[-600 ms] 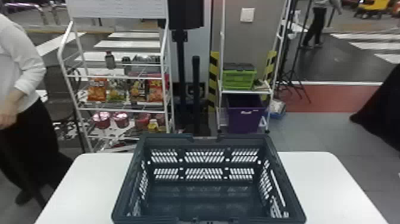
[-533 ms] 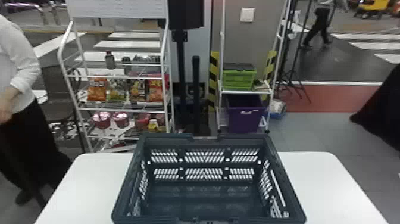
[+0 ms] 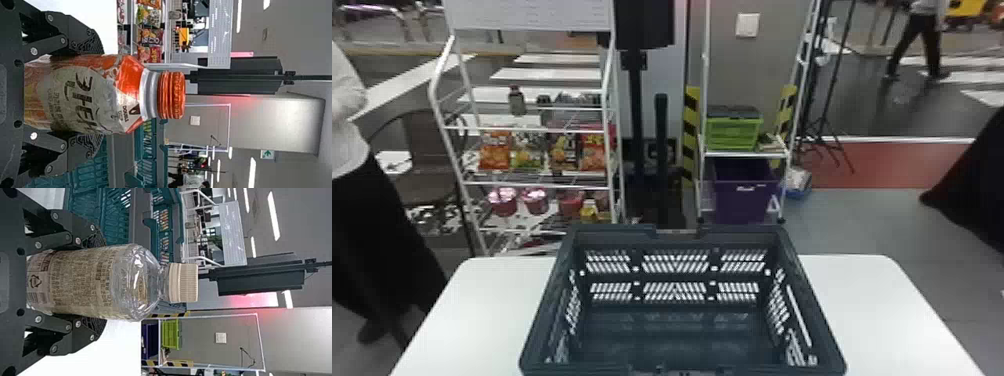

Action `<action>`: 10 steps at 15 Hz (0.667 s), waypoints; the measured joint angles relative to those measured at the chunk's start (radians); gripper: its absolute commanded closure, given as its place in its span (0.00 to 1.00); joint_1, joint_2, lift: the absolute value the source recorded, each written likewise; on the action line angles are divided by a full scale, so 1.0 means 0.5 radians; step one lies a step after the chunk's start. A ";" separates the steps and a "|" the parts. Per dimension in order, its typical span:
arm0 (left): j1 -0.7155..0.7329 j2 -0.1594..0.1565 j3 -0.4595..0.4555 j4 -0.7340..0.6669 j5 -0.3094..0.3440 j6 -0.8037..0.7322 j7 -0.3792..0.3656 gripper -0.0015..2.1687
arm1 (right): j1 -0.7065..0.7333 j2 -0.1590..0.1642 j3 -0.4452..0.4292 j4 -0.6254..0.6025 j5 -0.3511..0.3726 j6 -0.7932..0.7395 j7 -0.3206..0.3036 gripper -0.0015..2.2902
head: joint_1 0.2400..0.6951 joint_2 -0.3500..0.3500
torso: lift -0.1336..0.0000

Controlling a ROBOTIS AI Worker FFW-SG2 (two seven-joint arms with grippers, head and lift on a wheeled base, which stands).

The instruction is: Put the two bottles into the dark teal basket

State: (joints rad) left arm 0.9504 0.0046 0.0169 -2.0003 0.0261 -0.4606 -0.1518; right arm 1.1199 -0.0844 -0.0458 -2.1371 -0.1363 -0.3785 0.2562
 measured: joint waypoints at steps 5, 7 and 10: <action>-0.013 0.000 0.000 0.018 0.000 0.006 0.000 0.99 | 0.002 0.009 -0.023 -0.145 -0.004 0.026 0.000 0.75 | 0.57 0.50 | 1.00; -0.015 0.000 0.002 0.031 0.000 0.006 0.000 0.99 | -0.043 0.019 -0.052 -0.297 -0.012 0.197 0.000 0.75 | 0.57 0.50 | 1.00; -0.024 0.000 0.006 0.052 0.007 0.006 0.000 0.99 | -0.218 0.049 -0.083 -0.539 -0.021 0.705 -0.004 0.75 | 0.57 0.50 | 1.00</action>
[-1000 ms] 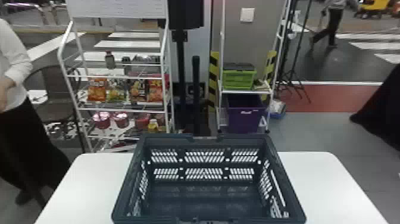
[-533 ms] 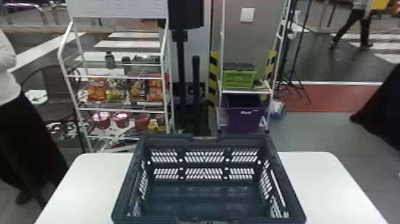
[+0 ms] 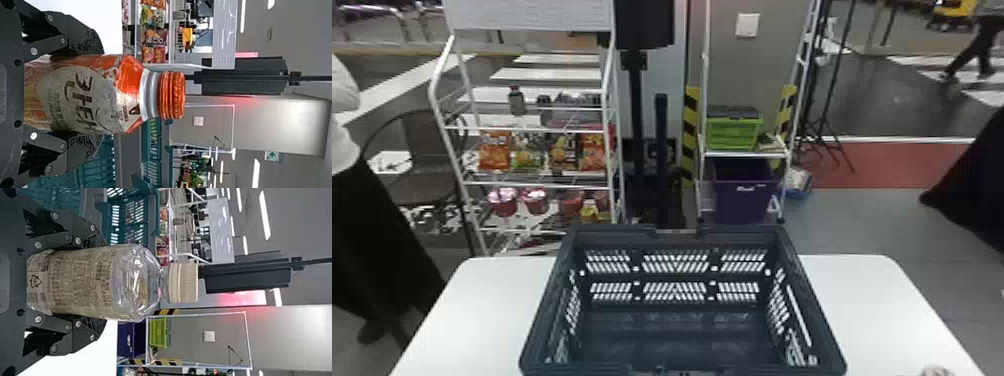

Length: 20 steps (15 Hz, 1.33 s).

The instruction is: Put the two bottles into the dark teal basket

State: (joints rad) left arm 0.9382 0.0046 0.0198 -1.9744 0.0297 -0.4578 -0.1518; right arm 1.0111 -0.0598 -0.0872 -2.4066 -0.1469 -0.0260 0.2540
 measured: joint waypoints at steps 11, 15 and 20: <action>-0.082 0.000 0.010 0.143 0.063 0.000 -0.003 0.99 | -1.233 -0.015 0.154 -0.381 0.041 2.291 -0.161 0.75 | 0.57 0.50 | 1.00; -0.105 -0.008 0.002 0.220 0.063 -0.010 -0.003 0.99 | -1.667 -0.041 0.486 -0.179 0.150 2.625 -0.229 0.75 | 0.57 0.50 | 1.00; -0.130 -0.009 -0.001 0.346 0.070 -0.098 -0.011 0.99 | -2.056 0.065 0.725 0.295 0.183 2.713 -0.264 0.75 | 0.57 0.50 | 1.00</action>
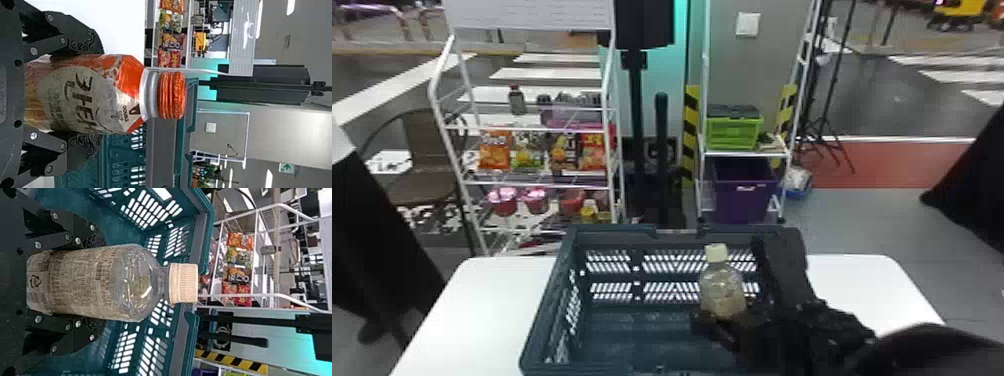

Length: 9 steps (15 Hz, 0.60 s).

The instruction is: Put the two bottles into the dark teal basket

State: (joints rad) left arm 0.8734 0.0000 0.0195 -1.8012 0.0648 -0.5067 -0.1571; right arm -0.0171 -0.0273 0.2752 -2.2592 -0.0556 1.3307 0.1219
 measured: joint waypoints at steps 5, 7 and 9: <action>-0.016 0.000 0.000 0.084 0.030 -0.144 -0.005 0.99 | -0.379 0.051 0.050 0.500 -0.094 0.211 -0.010 0.75 | 0.57 0.50 | 1.00; -0.025 0.000 0.001 0.092 0.042 -0.176 -0.005 0.99 | -0.514 0.052 0.099 0.669 -0.154 0.324 -0.034 0.75 | 0.57 0.50 | 1.00; -0.040 0.000 0.001 0.093 0.051 -0.185 -0.007 0.99 | -0.620 0.052 0.123 0.850 -0.216 0.339 -0.043 0.61 | 0.57 0.50 | 1.00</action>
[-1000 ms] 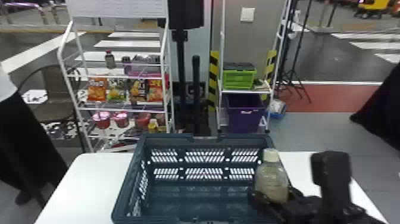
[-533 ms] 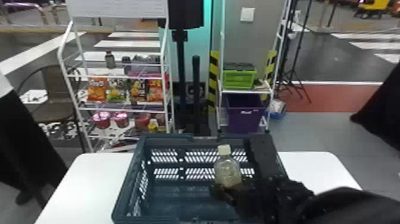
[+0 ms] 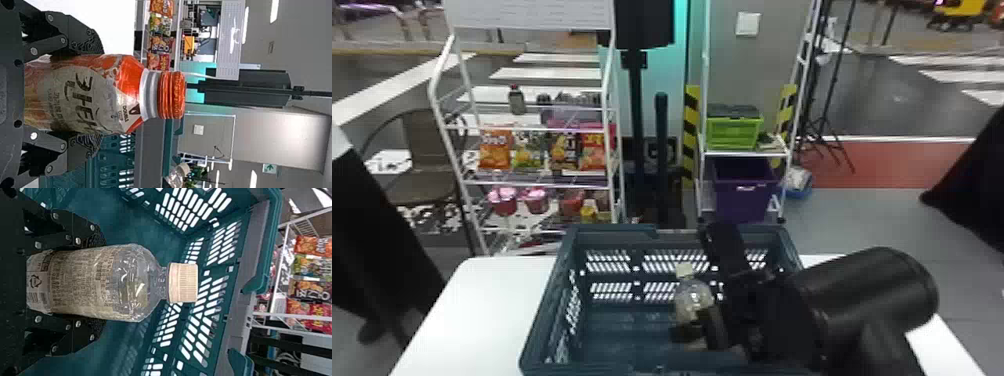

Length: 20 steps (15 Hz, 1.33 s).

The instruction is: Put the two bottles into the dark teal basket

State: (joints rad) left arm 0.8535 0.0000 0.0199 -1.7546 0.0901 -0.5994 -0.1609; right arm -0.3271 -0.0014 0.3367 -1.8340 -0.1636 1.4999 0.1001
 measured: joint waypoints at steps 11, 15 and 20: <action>-0.074 0.000 0.006 -0.015 0.037 0.077 -0.001 0.99 | 0.009 0.000 -0.017 -0.007 -0.023 -0.217 -0.005 0.02 | 0.57 0.50 | 1.00; -0.072 0.008 0.008 -0.090 0.043 0.196 0.000 0.99 | 0.453 -0.140 -0.074 -0.395 0.082 -1.043 -0.013 0.02 | 0.57 0.50 | 1.00; -0.060 0.010 -0.003 -0.211 0.021 0.365 0.004 0.99 | 1.188 -0.356 -0.323 -0.863 0.081 -1.800 -0.009 0.02 | 0.57 0.50 | 1.00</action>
State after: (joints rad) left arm 0.8235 0.0049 0.0186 -1.8599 0.1007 -0.4171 -0.1590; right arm 0.2667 -0.1794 0.1750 -2.2654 -0.1231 0.5997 0.0957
